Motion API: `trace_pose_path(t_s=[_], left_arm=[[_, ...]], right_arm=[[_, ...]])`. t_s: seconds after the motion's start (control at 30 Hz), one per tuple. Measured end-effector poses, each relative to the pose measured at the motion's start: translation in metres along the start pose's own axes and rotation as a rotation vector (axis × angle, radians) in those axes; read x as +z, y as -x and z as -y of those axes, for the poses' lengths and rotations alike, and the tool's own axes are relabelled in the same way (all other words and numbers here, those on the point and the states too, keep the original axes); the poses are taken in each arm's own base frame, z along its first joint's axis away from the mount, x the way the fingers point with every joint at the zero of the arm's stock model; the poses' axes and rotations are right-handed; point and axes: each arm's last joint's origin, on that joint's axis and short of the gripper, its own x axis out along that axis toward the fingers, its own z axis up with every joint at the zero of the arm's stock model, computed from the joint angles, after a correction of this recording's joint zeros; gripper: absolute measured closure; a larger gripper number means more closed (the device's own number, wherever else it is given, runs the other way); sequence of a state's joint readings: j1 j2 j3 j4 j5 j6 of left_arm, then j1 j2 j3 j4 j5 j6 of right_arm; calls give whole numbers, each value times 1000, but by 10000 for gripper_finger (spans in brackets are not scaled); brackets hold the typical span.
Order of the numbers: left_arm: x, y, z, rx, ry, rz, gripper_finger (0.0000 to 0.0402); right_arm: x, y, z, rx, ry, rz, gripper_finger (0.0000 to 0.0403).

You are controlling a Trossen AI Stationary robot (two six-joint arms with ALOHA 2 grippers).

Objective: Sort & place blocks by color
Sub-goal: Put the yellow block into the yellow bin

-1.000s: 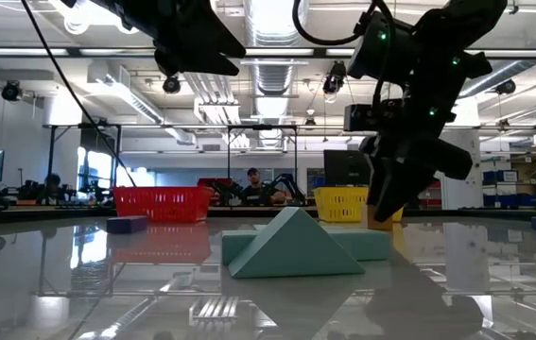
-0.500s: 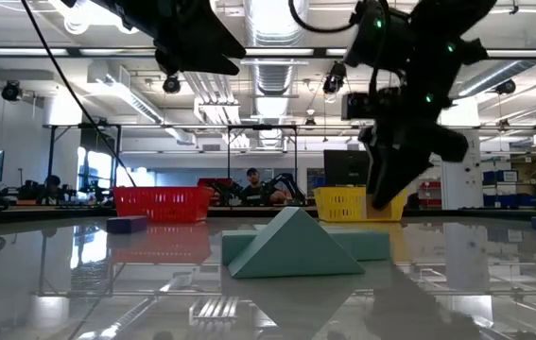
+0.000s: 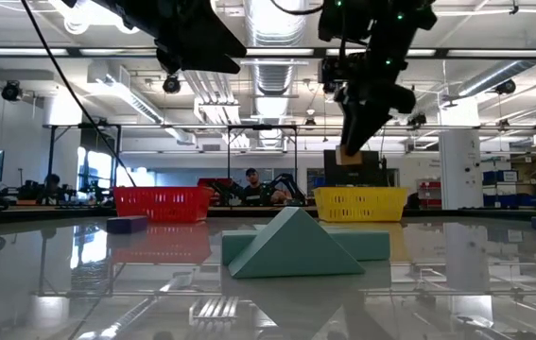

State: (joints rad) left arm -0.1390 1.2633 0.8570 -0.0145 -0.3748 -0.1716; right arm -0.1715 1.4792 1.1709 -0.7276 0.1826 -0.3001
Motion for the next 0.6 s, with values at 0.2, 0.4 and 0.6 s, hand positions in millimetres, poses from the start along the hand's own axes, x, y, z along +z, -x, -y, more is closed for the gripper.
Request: trace_pose_path(t_s=[0.2,0.4,0.6], left_arm=[[0,0,0,0,0,0,178],[1,0,0,-1,3,9,178],[1,0,0,-1,9,9,178]], right_arm=[[-23,-9,53,-29,-44,-32,282],[-60,-31,93,-9,-172,-8,282],[-78,-52,103,3,-230,36,281]])
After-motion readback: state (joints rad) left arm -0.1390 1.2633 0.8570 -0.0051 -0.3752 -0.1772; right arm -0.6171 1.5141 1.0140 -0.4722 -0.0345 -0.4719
